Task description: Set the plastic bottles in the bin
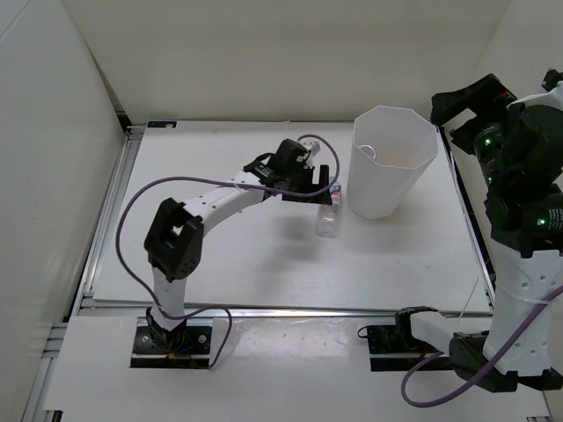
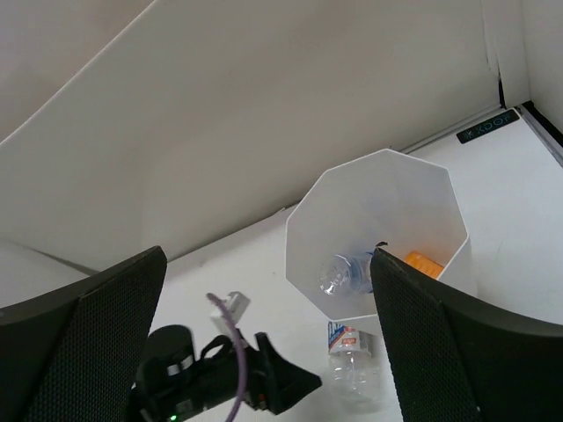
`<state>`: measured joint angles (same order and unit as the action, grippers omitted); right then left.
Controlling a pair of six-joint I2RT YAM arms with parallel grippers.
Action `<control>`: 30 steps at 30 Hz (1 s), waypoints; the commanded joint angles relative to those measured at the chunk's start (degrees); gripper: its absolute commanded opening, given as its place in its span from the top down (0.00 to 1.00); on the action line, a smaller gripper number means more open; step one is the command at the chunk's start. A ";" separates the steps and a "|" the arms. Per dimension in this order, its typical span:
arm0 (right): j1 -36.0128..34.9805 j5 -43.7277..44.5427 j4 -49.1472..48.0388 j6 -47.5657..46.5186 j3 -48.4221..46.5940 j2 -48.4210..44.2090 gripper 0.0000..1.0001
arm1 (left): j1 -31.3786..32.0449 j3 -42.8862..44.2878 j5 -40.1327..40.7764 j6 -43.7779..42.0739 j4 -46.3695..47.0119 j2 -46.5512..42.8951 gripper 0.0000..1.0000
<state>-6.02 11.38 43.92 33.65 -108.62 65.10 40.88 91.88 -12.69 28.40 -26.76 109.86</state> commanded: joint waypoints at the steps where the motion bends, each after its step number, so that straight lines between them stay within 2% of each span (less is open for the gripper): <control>1: -0.04 -1.44 0.81 -1.65 0.60 1.61 0.00 | -0.19 4.27 -1.55 -0.20 -0.48 3.49 0.00; 6: -0.04 -1.44 2.92 -2.27 -0.54 1.61 0.00 | -0.19 8.48 -1.55 0.34 0.05 9.39 0.00; 10: -0.04 -1.44 2.92 -2.27 1.13 0.55 0.00 | 1.22 17.61 1.87 -3.35 0.05 14.67 0.00; 14: 0.48 -0.83 2.92 -2.88 2.18 0.55 0.00 | 1.74 22.02 -0.05 -2.66 0.05 20.37 0.00; 23: 0.48 2.60 3.98 -3.94 4.55 -1.20 0.00 | 1.74 14.30 -4.09 -1.42 0.05 21.71 0.00; 24: 0.48 2.60 3.98 -3.94 4.56 -1.73 0.00 | 1.74 12.82 -4.80 -1.42 -0.48 21.71 0.02; 28: 0.48 3.13 3.98 -3.94 4.56 -1.73 0.00 | -0.27 7.28 -8.92 0.51 -1.01 20.40 0.24; 29: 0.48 3.13 3.98 -3.94 4.56 -1.73 0.00 | -1.58 5.70 -9.72 0.51 -1.01 19.78 0.32; 30: 0.48 3.13 3.98 -3.42 5.08 -1.73 0.00 | -2.21 2.12 -9.72 1.12 -1.01 18.99 0.32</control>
<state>-5.74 13.39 48.77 31.03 -104.29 64.07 40.86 100.86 -21.26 29.54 -22.85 130.26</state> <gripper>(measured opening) 0.998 0.845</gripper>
